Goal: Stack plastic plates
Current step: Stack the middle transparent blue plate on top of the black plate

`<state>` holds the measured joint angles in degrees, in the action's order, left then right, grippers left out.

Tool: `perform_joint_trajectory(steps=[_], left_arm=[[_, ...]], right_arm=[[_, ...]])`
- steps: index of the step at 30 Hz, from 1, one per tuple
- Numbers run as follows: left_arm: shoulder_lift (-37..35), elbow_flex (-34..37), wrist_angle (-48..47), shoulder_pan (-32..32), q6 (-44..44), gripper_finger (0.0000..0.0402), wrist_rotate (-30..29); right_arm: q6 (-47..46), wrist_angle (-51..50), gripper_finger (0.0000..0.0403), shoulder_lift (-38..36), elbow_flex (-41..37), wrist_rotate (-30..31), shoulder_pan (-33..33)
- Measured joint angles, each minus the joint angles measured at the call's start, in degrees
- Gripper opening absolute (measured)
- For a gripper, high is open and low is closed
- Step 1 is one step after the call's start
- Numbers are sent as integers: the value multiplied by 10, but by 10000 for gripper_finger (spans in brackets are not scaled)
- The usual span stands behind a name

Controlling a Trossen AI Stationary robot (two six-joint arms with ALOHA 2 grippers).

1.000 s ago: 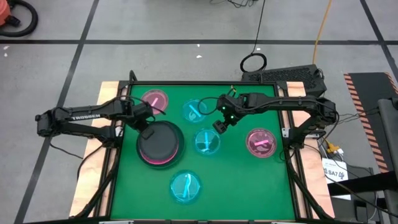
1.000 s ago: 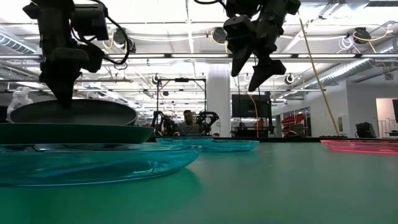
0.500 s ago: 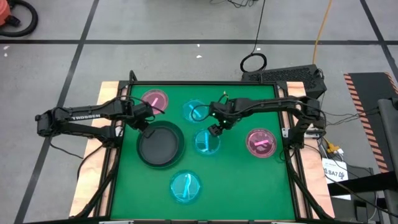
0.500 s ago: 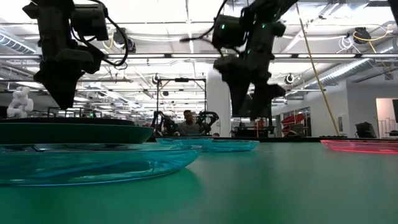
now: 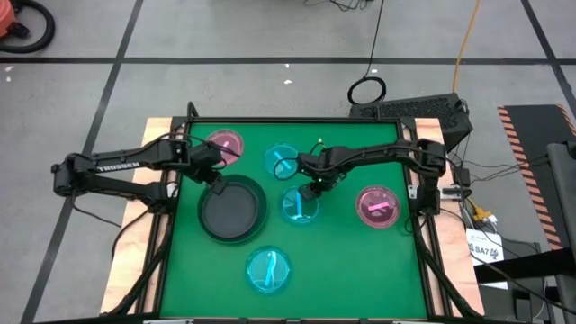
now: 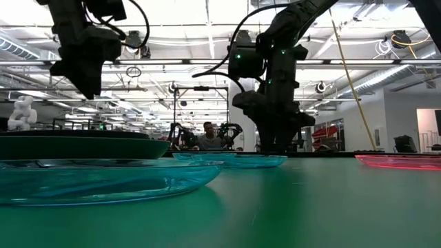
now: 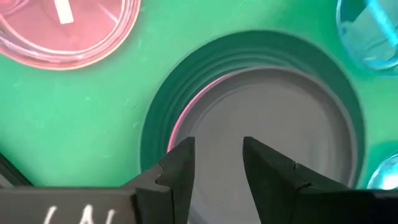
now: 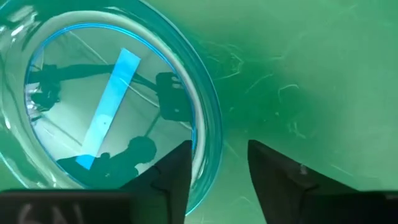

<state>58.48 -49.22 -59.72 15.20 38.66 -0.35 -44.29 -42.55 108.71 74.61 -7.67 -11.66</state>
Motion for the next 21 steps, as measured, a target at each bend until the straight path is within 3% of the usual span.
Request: perform_joint_trajectory(steps=[13, 21], left_arm=[[0, -4, -1, 0, 10, 140, -2], [0, -4, -1, 0, 16, 140, -3]], right_arm=[[3, 21, 10, 7, 0, 0, 0], [5, 21, 2, 1, 0, -27, 0]])
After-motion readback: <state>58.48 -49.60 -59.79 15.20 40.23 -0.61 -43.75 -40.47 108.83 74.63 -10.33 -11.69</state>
